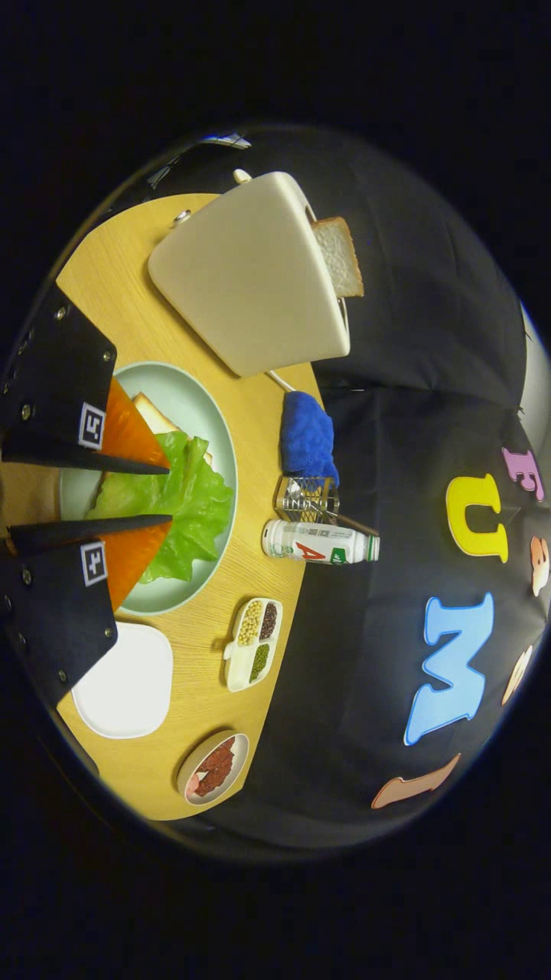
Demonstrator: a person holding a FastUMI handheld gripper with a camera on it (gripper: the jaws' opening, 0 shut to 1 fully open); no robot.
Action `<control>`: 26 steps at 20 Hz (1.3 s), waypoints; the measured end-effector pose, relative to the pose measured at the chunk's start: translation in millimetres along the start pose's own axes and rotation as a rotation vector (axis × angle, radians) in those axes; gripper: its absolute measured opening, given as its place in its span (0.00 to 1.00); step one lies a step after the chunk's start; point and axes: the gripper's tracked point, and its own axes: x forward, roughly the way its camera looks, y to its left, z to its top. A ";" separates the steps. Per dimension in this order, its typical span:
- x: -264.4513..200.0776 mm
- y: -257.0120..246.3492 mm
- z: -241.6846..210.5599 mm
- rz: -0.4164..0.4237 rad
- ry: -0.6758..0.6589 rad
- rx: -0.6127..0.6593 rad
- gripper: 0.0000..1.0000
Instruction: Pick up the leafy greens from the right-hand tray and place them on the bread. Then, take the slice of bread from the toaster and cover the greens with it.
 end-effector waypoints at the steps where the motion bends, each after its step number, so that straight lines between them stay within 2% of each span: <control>1: -4.3 0.8 4.1 -0.001 -0.024 0.015 0.31; 3: -17.8 4.2 14.9 -0.007 -0.062 0.036 0.37; 8: -48.9 36.3 46.8 0.017 -0.191 0.025 0.37; 15: -73.8 80.2 79.1 0.046 -0.289 0.053 0.37; 21: -82.7 138.7 105.5 0.113 -0.336 0.038 0.37; 22: -80.2 150.3 107.1 0.125 -0.338 0.035 0.38; 23: -81.2 160.0 110.1 0.137 -0.343 0.030 0.44; 26: -78.7 191.5 117.5 0.171 -0.345 0.017 0.44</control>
